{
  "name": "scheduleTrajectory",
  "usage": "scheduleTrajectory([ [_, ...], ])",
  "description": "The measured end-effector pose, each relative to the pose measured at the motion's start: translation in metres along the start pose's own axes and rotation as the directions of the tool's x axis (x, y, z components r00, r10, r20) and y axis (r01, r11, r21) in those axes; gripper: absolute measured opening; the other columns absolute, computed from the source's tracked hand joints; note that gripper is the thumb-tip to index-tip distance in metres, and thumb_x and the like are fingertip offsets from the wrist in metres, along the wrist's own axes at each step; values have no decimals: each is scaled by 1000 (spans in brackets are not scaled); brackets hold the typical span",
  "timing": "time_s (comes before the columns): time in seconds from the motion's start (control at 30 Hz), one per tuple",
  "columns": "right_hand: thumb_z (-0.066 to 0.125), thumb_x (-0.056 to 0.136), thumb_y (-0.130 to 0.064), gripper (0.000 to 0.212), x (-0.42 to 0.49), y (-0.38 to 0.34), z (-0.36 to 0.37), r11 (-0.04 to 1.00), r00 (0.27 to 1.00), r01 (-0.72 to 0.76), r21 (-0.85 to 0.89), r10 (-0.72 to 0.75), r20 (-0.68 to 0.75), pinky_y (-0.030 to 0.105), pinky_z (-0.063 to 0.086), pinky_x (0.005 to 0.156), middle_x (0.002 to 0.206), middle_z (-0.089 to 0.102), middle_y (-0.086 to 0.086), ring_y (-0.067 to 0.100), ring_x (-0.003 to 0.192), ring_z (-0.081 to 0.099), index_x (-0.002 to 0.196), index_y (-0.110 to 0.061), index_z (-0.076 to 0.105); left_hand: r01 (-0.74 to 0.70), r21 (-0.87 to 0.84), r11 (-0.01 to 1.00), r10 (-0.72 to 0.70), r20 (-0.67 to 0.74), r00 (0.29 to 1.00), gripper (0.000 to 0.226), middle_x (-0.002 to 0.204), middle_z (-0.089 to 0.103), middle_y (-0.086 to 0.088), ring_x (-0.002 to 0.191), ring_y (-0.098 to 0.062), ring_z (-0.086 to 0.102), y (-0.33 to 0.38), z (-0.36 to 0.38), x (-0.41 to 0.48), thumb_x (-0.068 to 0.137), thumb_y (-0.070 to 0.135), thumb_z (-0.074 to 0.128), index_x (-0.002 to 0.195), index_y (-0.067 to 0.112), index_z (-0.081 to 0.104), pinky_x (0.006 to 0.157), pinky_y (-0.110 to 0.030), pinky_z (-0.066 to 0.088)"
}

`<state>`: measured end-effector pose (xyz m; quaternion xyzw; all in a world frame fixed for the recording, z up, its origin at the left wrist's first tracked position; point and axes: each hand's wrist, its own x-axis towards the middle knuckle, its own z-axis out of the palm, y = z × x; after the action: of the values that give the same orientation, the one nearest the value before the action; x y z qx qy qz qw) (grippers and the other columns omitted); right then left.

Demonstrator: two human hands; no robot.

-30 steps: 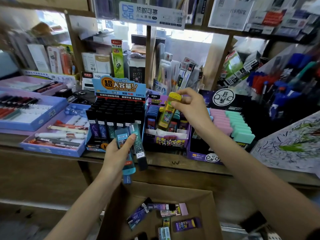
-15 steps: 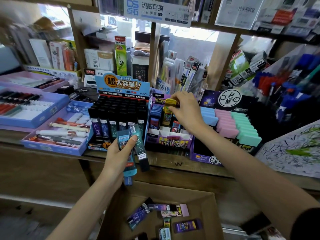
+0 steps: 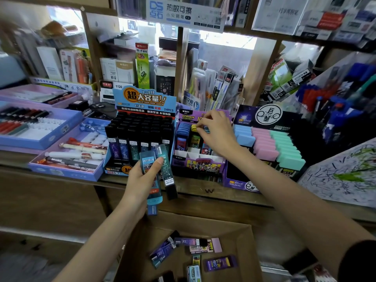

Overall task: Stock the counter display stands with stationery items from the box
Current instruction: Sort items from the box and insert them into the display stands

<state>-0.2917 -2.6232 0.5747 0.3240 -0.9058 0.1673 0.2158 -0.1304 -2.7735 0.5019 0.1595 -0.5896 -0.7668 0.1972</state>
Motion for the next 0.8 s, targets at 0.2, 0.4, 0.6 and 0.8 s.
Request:
scheduleTrajectory([
  [0.2, 56, 92, -30, 17, -46, -35, -16, 820, 971, -178, 544, 56, 234, 23, 44, 81, 96, 62, -9, 9, 92, 58, 102, -21, 65, -10, 20, 1000, 9, 28, 1000, 19, 91, 72, -3, 86, -21, 68, 5, 11, -2, 84, 33, 63, 98, 20, 63, 75, -34, 54],
  [0.4, 63, 88, -23, 10, -103, -59, -2, 429, 789, -577, 695, 74, 610, 23, 49, 67, 91, 66, 4, 12, 80, 63, 94, -17, 59, -57, 8, 998, 56, 33, 998, 12, 84, 72, 1, 74, -10, 70, 9, 26, -7, 89, 26, 60, 96, 17, 63, 60, -21, 55],
  [0.6, 60, 91, -16, 5, -116, -49, -11, 398, 813, -541, 741, 20, 582, 34, 54, 73, 81, 67, 2, 20, 74, 66, 87, -15, 63, -111, 36, 993, 111, 3, 994, 11, 60, 64, 11, 55, 1, 60, 16, 22, -5, 86, 29, 61, 85, 18, 62, 51, -16, 47],
  [0.8, 62, 89, -16, 7, -104, -35, -23, 453, 845, -506, 734, 92, 526, 19, 46, 48, 66, 63, -2, 10, 52, 59, 93, -10, 63, -81, 118, 990, 74, 58, 996, 17, 59, 62, 14, 55, 1, 57, 12, -4, -8, 76, 36, 67, 85, 21, 64, 60, -23, 42],
])
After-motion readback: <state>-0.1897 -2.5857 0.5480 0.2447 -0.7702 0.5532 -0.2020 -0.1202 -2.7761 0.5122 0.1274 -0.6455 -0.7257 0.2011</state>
